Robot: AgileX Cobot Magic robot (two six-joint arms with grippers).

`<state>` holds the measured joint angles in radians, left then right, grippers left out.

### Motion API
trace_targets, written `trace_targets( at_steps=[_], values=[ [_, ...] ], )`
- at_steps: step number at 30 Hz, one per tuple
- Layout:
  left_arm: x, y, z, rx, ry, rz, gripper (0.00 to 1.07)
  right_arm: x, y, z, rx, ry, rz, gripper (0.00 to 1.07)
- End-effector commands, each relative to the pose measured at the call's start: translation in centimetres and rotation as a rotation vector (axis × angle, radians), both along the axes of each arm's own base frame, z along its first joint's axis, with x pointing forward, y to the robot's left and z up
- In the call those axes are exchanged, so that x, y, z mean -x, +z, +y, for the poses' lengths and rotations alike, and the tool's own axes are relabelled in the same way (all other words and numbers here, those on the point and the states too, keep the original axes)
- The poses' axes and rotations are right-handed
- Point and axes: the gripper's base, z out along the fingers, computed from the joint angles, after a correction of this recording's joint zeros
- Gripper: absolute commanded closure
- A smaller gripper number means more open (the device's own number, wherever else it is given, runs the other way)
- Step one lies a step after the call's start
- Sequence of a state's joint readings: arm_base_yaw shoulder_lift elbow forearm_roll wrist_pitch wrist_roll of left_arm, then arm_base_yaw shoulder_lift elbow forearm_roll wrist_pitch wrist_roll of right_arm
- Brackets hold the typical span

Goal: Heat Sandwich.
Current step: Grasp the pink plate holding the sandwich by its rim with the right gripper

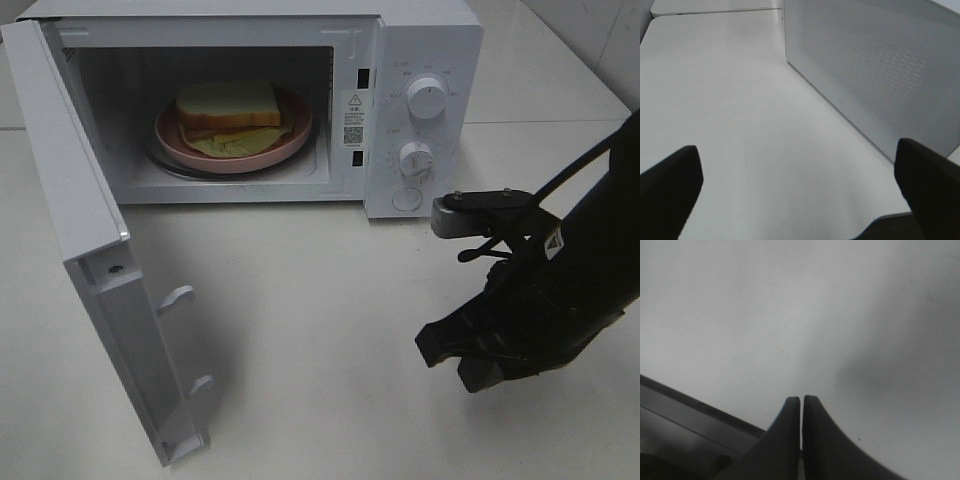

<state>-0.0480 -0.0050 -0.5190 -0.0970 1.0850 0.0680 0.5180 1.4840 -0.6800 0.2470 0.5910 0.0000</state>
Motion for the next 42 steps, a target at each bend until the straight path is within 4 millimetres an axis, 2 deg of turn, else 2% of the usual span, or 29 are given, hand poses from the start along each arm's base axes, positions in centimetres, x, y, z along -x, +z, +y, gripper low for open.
trace_targets(
  at_steps=[1,3,4,6,7,10,12,13,17,19,20,24,27,28,29,30,31,32,34,35,36,37,39,42],
  values=[
    [0.2,0.1,0.0,0.004,0.004,-0.029,0.07,-0.3,1.2,0.1,0.024,0.16,-0.012,1.01],
    [0.2,0.1,0.0,0.004,0.004,-0.029,0.07,-0.8,2.1,0.2,0.05,0.311,-0.047,1.0],
    [0.2,0.1,0.0,0.004,0.004,-0.029,0.07,-0.8,2.1,0.2,0.05,0.311,-0.047,1.0],
    [0.2,0.1,0.0,0.004,0.004,-0.029,0.07,-1.2,2.6,0.2,0.076,0.439,-0.08,1.0],
    [0.2,0.1,0.0,0.004,0.004,-0.029,0.07,-1.4,3.1,0.2,0.097,0.565,-0.107,1.0],
    [0.2,0.1,0.0,0.004,0.004,-0.029,0.07,-1.7,3.4,0.3,0.103,0.663,-0.135,0.99],
    [0.2,0.1,0.0,0.004,0.004,-0.029,0.07,-2.0,4.1,0.6,0.113,0.852,-0.191,0.98],
    [0.2,0.1,0.0,0.004,0.004,-0.029,0.07,-2.0,4.1,0.6,0.113,0.852,-0.191,0.98],
    [0.2,0.1,0.0,0.004,0.004,-0.029,0.07,-2.6,5.0,0.9,0.134,1.128,-0.284,0.97],
    [0.2,0.1,0.0,0.004,0.004,-0.029,0.07,-2.7,5.1,1.0,0.138,1.166,-0.298,0.97],
    [0.2,0.1,0.0,0.004,0.004,-0.029,0.07,-2.9,5.4,1.1,0.148,1.247,-0.326,0.96],
    [0.2,0.1,0.0,0.004,0.004,-0.029,0.07,-3.2,5.8,1.2,0.162,1.313,-0.358,0.92],
    [0.2,0.1,0.0,0.004,0.004,-0.029,0.07,-3.7,6.2,1.1,0.212,1.341,-0.38,0.76],
    [0.2,0.1,0.0,0.004,0.004,-0.029,0.07,-3.7,6.2,1.1,0.212,1.341,-0.38,0.76],
    [0.2,0.1,0.0,0.004,0.004,-0.029,0.07,-3.7,6.3,1.0,0.221,1.345,-0.382,0.72],
    [0.2,0.1,0.0,0.004,0.004,-0.029,0.07,-3.9,6.4,1.0,0.238,1.349,-0.392,0.59],
    [0.2,0.1,0.0,0.004,0.004,-0.029,0.07,-4.0,6.5,1.0,0.238,1.344,-0.395,0.54],
    [0.2,0.1,0.0,0.004,0.004,-0.029,0.07,-4.0,6.5,1.0,0.238,1.344,-0.395,0.54],
    [0.2,0.1,0.0,0.004,0.004,-0.029,0.07,-4.1,6.7,1.1,0.235,1.307,-0.404,0.4],
    [0.2,0.1,0.0,0.004,0.004,-0.029,0.07,-4.3,6.8,1.2,0.23,1.241,-0.426,0.25],
    [0.2,0.1,0.0,0.004,0.004,-0.029,0.07,-4.4,6.8,1.3,0.228,1.218,-0.427,0.19],
    [0.2,0.1,0.0,0.004,0.004,-0.029,0.07,-4.4,6.8,1.3,0.228,1.218,-0.427,0.19],
    [0.2,0.1,0.0,0.004,0.004,-0.029,0.07,-4.4,6.8,1.2,0.224,1.195,-0.419,0.07],
    [0.2,0.1,0.0,0.004,0.004,-0.029,0.07,-4.4,6.8,1.2,0.225,1.198,-0.42,0.05]
  ],
)
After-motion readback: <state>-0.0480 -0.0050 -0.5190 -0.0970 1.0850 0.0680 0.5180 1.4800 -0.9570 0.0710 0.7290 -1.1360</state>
